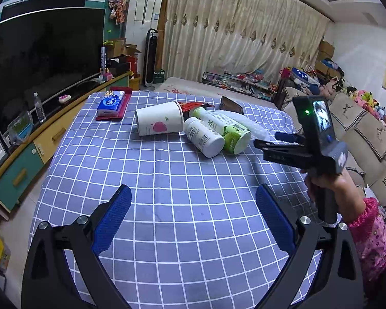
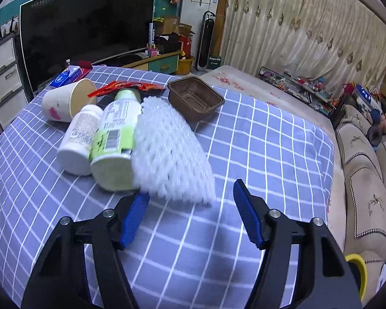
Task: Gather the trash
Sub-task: 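Move the right gripper to the table and grasp the white foam net sleeve, then carry the foam net sleeve over the yellow bin and open the right gripper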
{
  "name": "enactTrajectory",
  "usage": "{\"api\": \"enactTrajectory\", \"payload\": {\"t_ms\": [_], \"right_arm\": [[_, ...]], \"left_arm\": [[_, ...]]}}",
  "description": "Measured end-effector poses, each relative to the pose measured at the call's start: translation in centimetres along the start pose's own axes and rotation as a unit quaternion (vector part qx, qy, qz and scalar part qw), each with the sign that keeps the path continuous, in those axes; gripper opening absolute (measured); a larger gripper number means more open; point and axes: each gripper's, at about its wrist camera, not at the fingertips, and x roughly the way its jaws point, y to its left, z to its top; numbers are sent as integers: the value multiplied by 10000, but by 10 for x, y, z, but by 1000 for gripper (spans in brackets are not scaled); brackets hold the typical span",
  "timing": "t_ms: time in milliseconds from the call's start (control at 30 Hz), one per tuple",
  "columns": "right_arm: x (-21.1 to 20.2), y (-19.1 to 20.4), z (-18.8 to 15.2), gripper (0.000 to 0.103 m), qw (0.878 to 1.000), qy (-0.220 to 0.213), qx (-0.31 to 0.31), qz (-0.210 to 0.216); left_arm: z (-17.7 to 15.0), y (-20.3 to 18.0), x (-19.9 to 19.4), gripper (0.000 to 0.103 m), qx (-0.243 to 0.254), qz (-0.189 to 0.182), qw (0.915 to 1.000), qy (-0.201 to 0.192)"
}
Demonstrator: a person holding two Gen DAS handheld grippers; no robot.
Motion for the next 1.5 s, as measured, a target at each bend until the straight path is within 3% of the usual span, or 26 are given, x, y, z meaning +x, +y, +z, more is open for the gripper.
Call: {"api": "enactTrajectory", "payload": {"t_ms": [133,200,233,467,767,900,1067,1300,1500], "right_arm": [[8,3,9,62,9998,-148,-159,-9],[10,6,13,38,9996,-142,-261,-9],[12,6,14,12,9996,-71,-270,10],[-21,-8,10,12,9990,-66,152,420],[-99,-42,-39,12,9935,-202,821,760],[-130,-77,-71,12,9902,-274,1282,472],[-157,-140,-127,12,9778,-168,2067,-315],[-151,-216,-199,13,9479,320,2907,-1260],[-122,-243,-228,14,9328,638,3266,-1387]], "left_arm": [[1,-3,5,96,-5,-21,10000,32],[0,-5,7,96,6,-34,10000,72],[-1,-7,9,96,15,-37,10000,86],[-2,-11,14,96,39,-68,9999,126],[-4,-15,11,96,88,-146,9998,96],[-5,-23,10,96,151,-195,9997,89],[-7,-34,9,96,228,-232,9994,77],[-6,-49,13,96,312,-288,9990,154],[-4,-65,15,96,467,-268,9984,163]]}}
